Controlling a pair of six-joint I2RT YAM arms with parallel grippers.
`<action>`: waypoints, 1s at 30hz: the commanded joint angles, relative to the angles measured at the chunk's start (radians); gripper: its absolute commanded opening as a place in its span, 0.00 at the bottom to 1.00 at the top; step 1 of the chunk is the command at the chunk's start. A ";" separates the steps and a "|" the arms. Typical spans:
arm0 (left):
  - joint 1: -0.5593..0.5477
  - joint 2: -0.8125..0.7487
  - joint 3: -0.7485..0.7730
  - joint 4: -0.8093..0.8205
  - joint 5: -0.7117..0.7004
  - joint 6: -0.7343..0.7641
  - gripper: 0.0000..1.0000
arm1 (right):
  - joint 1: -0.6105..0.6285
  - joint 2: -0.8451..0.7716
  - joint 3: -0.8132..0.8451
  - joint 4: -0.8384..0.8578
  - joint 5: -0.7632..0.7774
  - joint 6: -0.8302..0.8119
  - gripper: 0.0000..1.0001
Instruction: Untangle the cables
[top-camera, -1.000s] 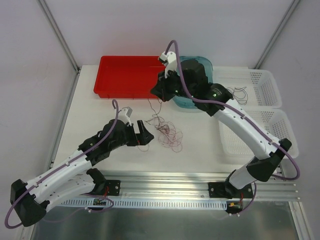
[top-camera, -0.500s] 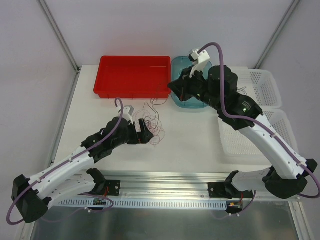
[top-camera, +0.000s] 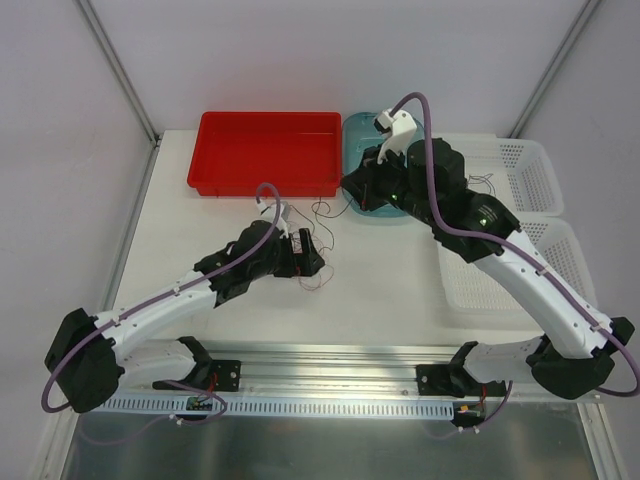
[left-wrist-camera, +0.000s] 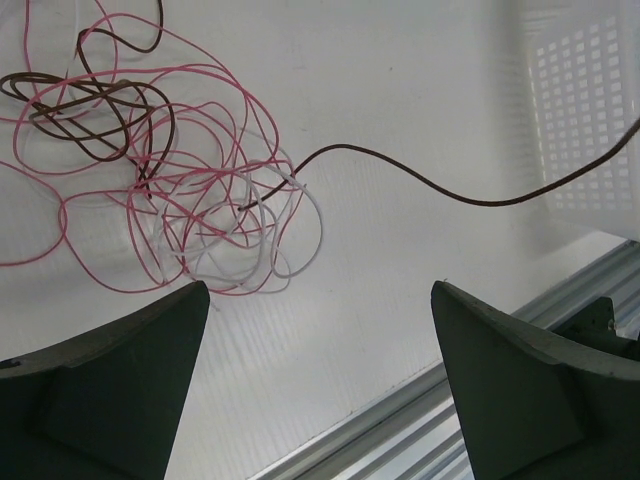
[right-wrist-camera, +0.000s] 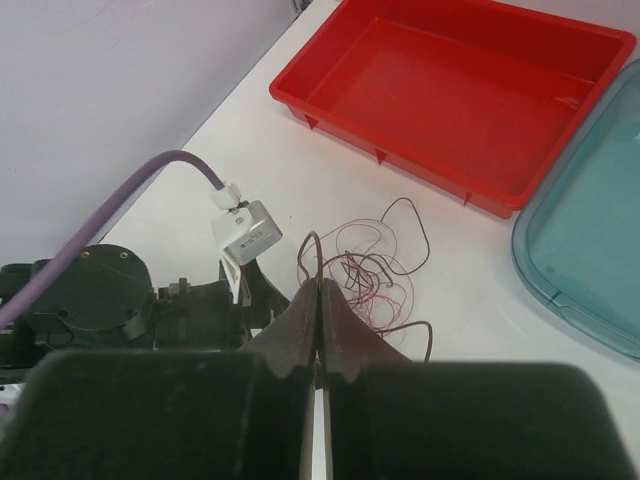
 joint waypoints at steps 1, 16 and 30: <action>-0.010 0.037 0.016 0.112 -0.029 0.017 0.94 | 0.004 -0.040 0.089 -0.004 0.032 0.000 0.01; 0.010 0.436 0.066 0.157 -0.238 -0.108 0.93 | 0.004 -0.215 0.148 -0.147 0.261 -0.118 0.01; 0.202 0.276 -0.089 0.090 -0.141 -0.115 0.94 | -0.005 -0.393 0.042 -0.244 0.750 -0.264 0.01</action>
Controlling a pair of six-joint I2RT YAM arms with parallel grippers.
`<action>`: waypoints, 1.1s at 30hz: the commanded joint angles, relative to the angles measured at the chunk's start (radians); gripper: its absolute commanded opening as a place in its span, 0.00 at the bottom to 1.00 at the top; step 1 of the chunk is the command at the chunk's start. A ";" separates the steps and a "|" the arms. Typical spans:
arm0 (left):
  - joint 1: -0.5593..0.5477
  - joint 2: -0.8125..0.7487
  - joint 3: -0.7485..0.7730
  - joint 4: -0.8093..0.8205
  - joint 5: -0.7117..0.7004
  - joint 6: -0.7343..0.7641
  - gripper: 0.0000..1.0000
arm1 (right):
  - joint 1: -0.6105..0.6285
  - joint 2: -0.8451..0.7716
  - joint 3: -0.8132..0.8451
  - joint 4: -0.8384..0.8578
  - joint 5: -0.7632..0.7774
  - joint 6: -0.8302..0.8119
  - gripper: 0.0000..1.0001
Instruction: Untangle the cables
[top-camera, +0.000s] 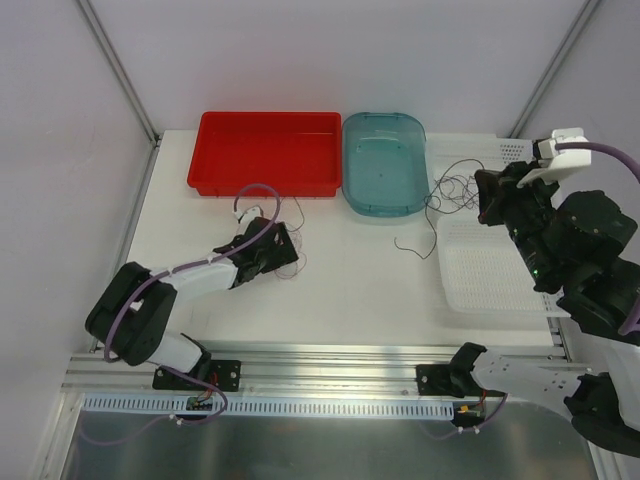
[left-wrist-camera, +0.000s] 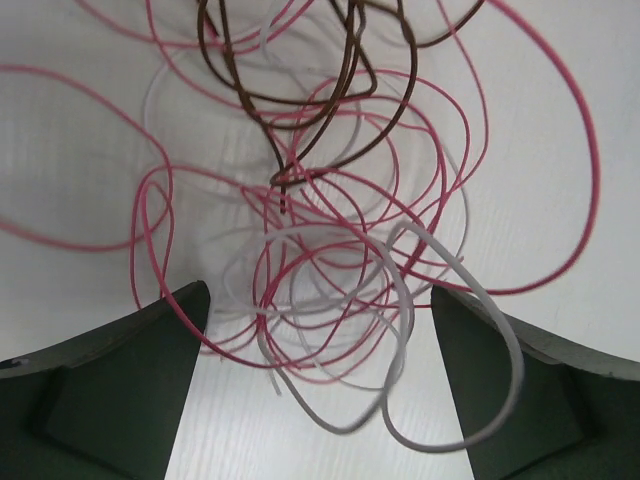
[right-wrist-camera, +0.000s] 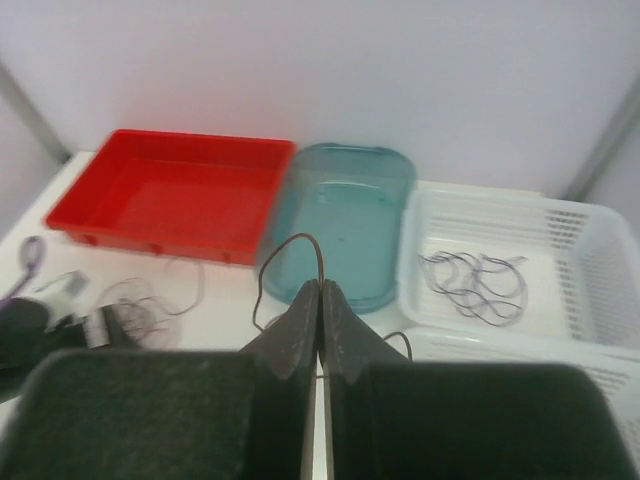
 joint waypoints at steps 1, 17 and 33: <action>0.003 -0.099 -0.026 -0.084 0.048 0.038 0.95 | -0.012 -0.044 -0.057 -0.016 0.234 -0.064 0.01; 0.015 -0.524 0.089 -0.446 0.177 0.224 0.99 | -0.609 -0.109 -0.557 0.032 -0.007 0.176 0.01; 0.024 -0.517 0.119 -0.549 0.152 0.256 0.99 | -0.853 0.048 -0.677 -0.018 -0.273 0.428 0.97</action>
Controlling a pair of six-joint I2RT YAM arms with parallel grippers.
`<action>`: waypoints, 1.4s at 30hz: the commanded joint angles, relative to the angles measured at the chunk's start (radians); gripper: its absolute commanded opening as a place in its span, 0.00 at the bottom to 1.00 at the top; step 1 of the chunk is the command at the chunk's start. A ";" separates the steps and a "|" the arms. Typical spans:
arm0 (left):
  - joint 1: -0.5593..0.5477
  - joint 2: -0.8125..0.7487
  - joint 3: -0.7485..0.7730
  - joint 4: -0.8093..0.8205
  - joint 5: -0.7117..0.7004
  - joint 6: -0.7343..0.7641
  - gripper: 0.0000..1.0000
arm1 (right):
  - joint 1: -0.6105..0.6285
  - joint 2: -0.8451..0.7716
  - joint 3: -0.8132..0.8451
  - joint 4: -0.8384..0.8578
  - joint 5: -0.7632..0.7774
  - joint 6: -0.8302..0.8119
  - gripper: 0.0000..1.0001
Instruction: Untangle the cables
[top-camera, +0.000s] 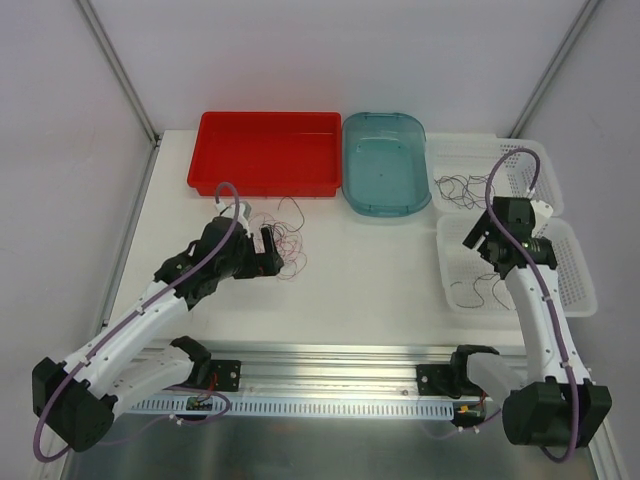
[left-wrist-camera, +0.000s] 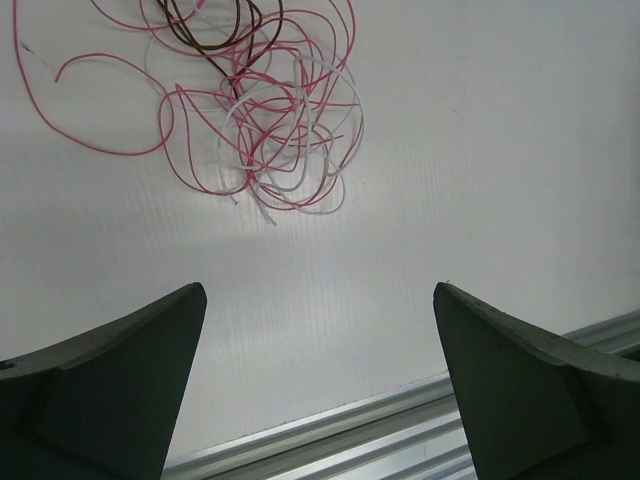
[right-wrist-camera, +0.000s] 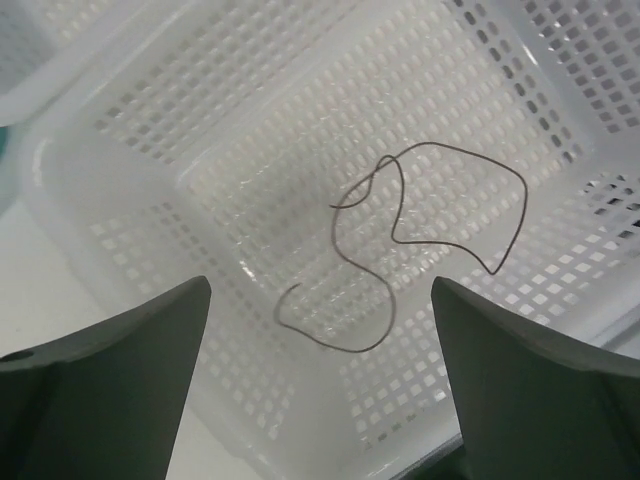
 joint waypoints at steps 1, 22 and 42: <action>0.013 0.062 0.030 -0.012 -0.023 -0.007 0.99 | 0.019 -0.090 0.064 0.025 -0.132 0.006 0.97; 0.019 0.720 0.329 0.129 -0.130 -0.027 0.84 | 0.605 -0.213 -0.096 0.228 -0.361 -0.067 0.99; -0.045 0.187 -0.207 0.148 0.262 -0.012 0.04 | 0.824 0.244 0.008 0.621 -0.486 -0.096 0.97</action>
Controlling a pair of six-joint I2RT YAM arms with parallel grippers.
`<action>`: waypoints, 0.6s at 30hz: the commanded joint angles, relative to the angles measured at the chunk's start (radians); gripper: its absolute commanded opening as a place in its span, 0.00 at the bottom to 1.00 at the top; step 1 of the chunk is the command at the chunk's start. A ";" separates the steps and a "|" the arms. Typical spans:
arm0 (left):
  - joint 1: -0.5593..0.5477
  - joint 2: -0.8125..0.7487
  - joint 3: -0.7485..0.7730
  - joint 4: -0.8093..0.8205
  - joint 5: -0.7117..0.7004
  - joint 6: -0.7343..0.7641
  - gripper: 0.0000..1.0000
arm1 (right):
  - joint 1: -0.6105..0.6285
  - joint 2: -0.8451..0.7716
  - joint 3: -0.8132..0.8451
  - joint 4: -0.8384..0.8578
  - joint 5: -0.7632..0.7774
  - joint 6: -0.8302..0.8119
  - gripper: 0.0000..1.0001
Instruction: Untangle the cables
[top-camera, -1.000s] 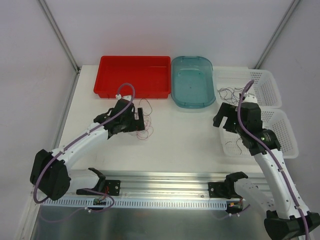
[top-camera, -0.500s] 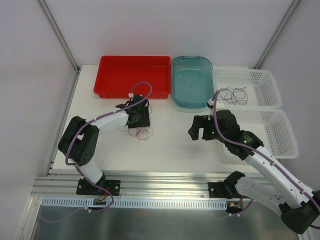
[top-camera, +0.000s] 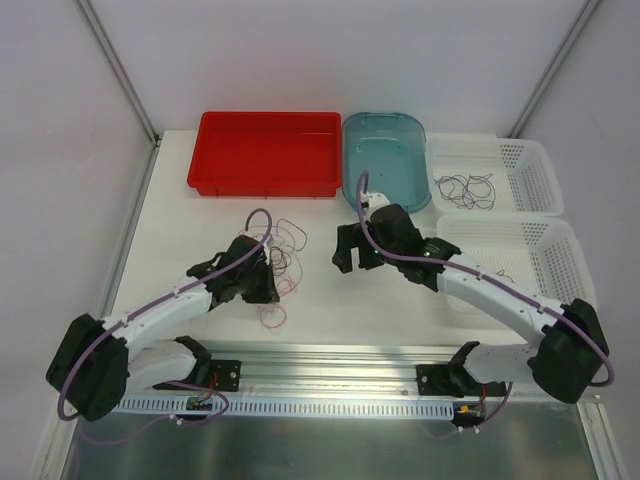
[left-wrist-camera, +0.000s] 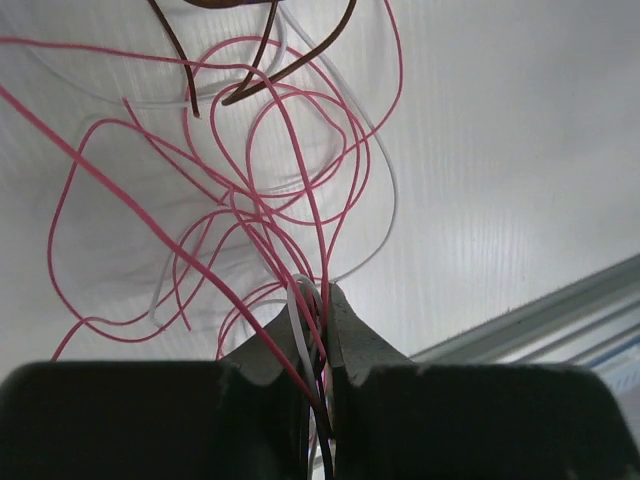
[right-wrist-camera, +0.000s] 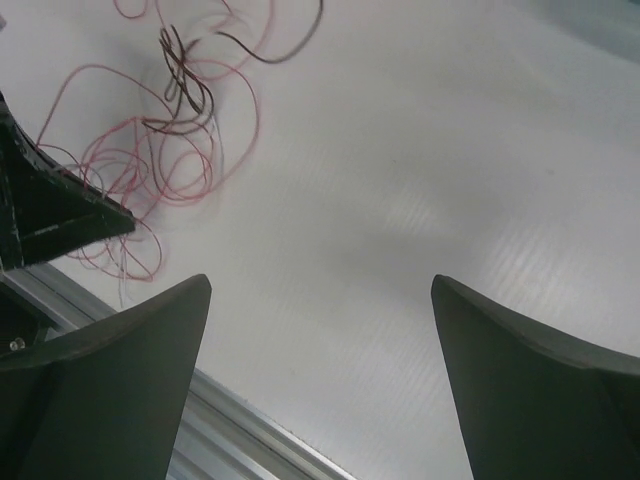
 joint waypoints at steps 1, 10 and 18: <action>-0.003 -0.157 -0.088 -0.003 0.102 -0.038 0.04 | 0.019 0.098 0.107 0.157 -0.113 -0.032 0.95; -0.003 -0.289 -0.202 -0.003 0.116 -0.120 0.04 | 0.046 0.472 0.316 0.252 -0.319 -0.029 0.68; -0.003 -0.264 -0.194 -0.004 0.104 -0.117 0.04 | 0.082 0.659 0.397 0.338 -0.396 0.032 0.48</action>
